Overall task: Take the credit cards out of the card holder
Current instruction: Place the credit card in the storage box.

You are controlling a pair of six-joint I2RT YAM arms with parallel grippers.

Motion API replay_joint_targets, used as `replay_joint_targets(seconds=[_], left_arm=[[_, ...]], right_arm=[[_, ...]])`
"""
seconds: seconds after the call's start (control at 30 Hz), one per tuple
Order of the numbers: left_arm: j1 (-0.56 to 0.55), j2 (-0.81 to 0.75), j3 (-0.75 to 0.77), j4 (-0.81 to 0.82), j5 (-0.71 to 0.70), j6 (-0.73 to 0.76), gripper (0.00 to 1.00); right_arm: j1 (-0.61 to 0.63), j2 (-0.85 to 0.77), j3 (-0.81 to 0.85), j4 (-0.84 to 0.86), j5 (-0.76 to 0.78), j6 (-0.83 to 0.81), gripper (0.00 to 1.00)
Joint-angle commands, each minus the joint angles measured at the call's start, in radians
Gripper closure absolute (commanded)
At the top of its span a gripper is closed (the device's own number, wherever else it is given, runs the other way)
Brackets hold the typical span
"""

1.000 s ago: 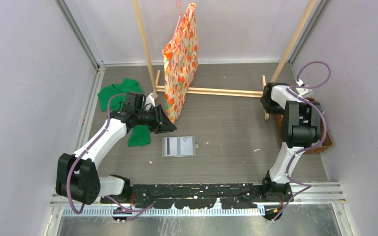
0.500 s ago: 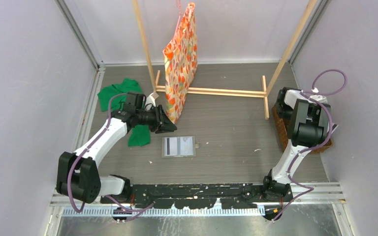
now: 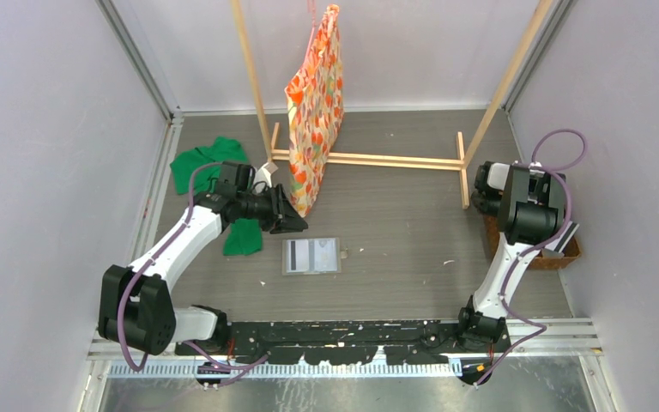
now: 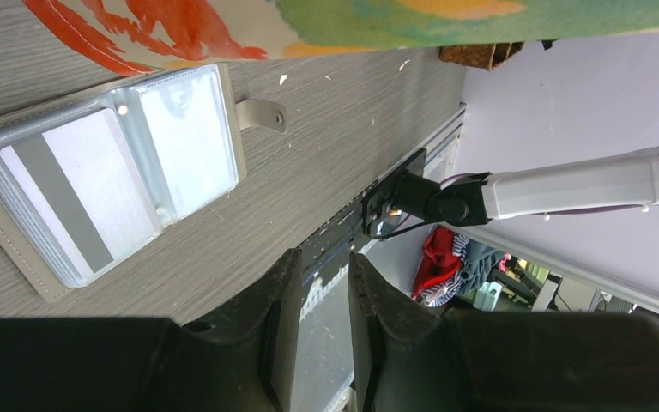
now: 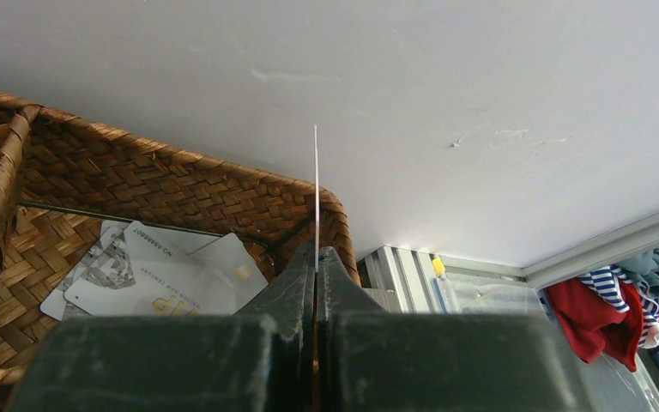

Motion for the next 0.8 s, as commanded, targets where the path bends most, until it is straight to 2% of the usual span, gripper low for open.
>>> replay_joint_targets(seconds=[0.0,0.23,0.37,0.47,0.6,0.7,0.77], left_arm=[[0.003,-0.016,0.013,-0.002,0.02,0.022,0.72],[0.003,0.012,0.011,0.022,0.028,0.015,0.73],[0.003,0.026,0.011,0.0,0.04,0.035,0.74],[0.003,0.023,0.011,-0.007,0.04,0.041,0.74],[0.003,0.007,0.015,-0.038,0.039,0.057,0.74],[0.003,-0.003,0.016,-0.061,0.038,0.078,0.74],[0.003,0.0,0.017,-0.058,0.05,0.088,0.74]], right_arm=[[0.011,-0.057,0.002,-0.16,0.335,0.064,0.99],[0.06,-0.239,0.094,-0.159,0.269,-0.019,0.99],[0.136,-0.329,0.164,-0.158,0.202,-0.055,0.99],[0.194,-0.38,0.234,-0.158,0.152,-0.072,0.99],[0.204,-0.427,0.355,-0.15,0.061,-0.141,0.99],[0.208,-0.512,0.378,-0.024,-0.027,-0.305,0.99],[0.207,-0.622,0.311,0.19,-0.138,-0.493,0.99]])
